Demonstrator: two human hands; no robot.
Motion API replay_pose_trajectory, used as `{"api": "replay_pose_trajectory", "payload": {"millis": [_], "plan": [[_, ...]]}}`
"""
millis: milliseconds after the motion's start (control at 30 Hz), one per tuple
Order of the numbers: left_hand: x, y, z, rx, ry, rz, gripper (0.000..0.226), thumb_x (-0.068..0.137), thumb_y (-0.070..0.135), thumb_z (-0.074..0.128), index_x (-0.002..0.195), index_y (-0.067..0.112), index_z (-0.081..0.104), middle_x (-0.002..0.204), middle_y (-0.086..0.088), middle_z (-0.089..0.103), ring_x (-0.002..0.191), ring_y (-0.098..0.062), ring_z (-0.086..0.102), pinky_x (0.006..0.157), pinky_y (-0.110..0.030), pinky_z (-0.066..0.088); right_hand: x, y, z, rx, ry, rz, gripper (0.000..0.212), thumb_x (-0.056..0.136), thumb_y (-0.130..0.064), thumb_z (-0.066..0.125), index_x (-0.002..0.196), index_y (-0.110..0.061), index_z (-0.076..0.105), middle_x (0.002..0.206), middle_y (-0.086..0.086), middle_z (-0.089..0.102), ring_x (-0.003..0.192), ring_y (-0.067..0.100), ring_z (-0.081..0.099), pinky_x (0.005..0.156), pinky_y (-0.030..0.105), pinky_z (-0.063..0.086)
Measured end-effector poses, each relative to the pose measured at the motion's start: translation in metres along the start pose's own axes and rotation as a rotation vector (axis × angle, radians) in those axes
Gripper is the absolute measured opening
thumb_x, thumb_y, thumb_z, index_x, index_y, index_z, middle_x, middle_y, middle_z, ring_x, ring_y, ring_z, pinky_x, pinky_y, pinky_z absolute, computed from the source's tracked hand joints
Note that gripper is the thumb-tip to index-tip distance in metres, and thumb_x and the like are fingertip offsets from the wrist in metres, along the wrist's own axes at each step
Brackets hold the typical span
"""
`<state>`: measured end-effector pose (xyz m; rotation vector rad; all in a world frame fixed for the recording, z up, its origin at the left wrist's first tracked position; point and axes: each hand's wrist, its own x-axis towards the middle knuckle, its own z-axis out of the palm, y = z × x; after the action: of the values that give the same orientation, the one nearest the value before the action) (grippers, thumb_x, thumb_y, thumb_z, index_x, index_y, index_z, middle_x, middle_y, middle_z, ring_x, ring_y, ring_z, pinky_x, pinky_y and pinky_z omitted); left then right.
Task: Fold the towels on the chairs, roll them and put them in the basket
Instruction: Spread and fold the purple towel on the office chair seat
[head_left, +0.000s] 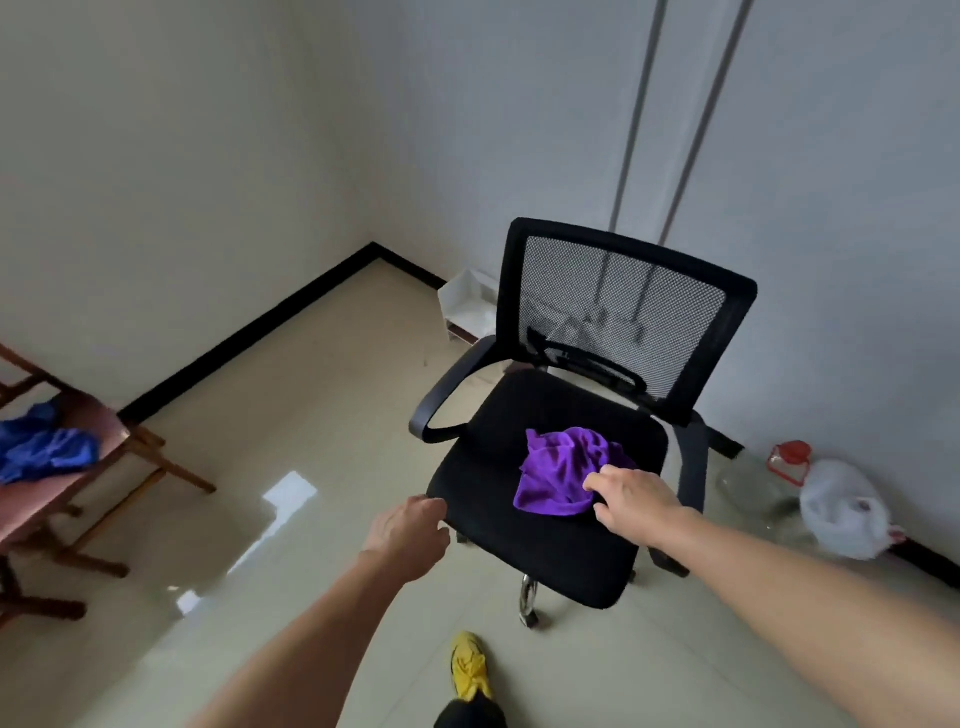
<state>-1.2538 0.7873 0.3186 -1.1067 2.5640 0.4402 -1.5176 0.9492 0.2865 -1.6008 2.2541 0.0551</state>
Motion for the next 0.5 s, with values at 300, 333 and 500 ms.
{"api": "replay_pose_trajectory", "payload": {"millis": [300,333,500], "plan": [[0.133,-0.018,-0.026,0.012,-0.203,0.094,0.020,0.086,0.027,0.044,0.095,0.019,0.059,0.098,-0.001,0.063,0.085,-0.025,0.059,0.064,-0.031,0.044,0.050,0.009,0.023,0.156,-0.020,0.249,0.033,0.092,-0.031,0.049,0.124,-0.024,0.054,0.115,-0.001,0.058,0.099,0.024,0.062,0.074,0.033,0.042],[0.143,-0.011,-0.023,-0.009,-0.221,0.083,0.019,0.084,0.026,0.044,0.092,0.019,0.059,0.093,0.000,0.062,0.080,-0.025,0.057,0.061,-0.030,0.041,0.055,0.017,0.026,0.170,-0.030,0.272,0.033,0.092,-0.031,0.050,0.125,-0.024,0.053,0.115,0.000,0.058,0.099,0.024,0.062,0.074,0.032,0.042],[0.172,0.019,0.013,-0.145,-0.302,0.023,0.021,0.083,0.029,0.050,0.095,0.018,0.064,0.090,0.001,0.065,0.082,-0.023,0.058,0.067,-0.029,0.046,0.083,0.056,0.048,0.215,-0.102,0.326,0.034,0.093,-0.030,0.050,0.126,-0.023,0.053,0.117,0.001,0.059,0.099,0.025,0.062,0.075,0.033,0.045]]}}
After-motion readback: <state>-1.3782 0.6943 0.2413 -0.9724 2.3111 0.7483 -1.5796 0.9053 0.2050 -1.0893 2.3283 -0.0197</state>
